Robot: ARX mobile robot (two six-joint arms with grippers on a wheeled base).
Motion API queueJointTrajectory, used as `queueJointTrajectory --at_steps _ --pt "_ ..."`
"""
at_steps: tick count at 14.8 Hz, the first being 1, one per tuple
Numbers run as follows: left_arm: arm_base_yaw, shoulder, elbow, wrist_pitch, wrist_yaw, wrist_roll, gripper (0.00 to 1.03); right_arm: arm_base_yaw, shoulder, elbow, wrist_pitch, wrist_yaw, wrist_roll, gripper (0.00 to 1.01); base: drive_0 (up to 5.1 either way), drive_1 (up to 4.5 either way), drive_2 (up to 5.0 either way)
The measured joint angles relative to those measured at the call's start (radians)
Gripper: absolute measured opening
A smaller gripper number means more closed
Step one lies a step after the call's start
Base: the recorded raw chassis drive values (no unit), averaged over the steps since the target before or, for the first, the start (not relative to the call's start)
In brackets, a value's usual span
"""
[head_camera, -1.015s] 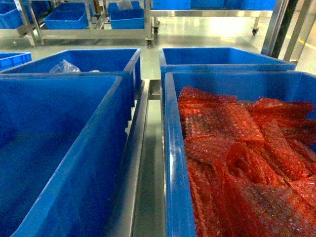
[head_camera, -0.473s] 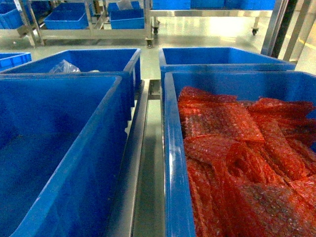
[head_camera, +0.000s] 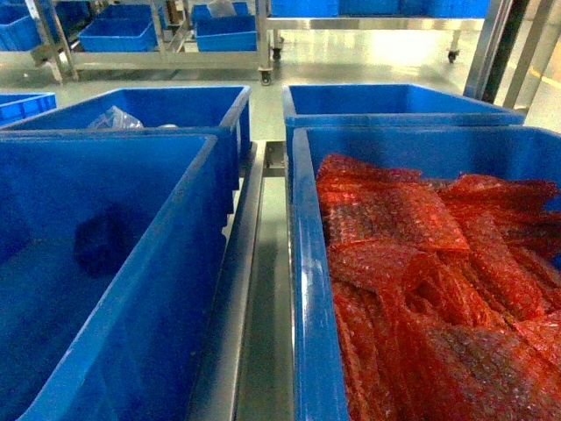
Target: Pick blue part to blue bin on bottom shelf
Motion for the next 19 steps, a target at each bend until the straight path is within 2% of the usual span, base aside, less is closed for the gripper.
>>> queueJointTrajectory --at_steps 1,2,13,19 --pt "0.033 -0.121 -0.031 -0.109 0.034 0.0 0.2 0.0 0.0 0.0 0.0 0.0 0.0 0.98 0.0 0.0 0.0" --pt "0.142 -0.304 -0.044 -0.264 0.126 0.002 0.02 0.0 0.0 0.0 0.0 0.0 0.0 0.98 0.0 0.0 0.0" --pt "0.135 -0.643 -0.044 -0.581 0.139 0.002 0.02 0.0 0.0 0.0 0.0 0.0 0.0 0.98 0.0 0.0 0.0" --pt "0.135 -0.758 -0.044 -0.697 0.139 0.002 0.02 0.0 0.0 0.0 0.0 0.0 0.0 0.98 0.0 0.0 0.0"
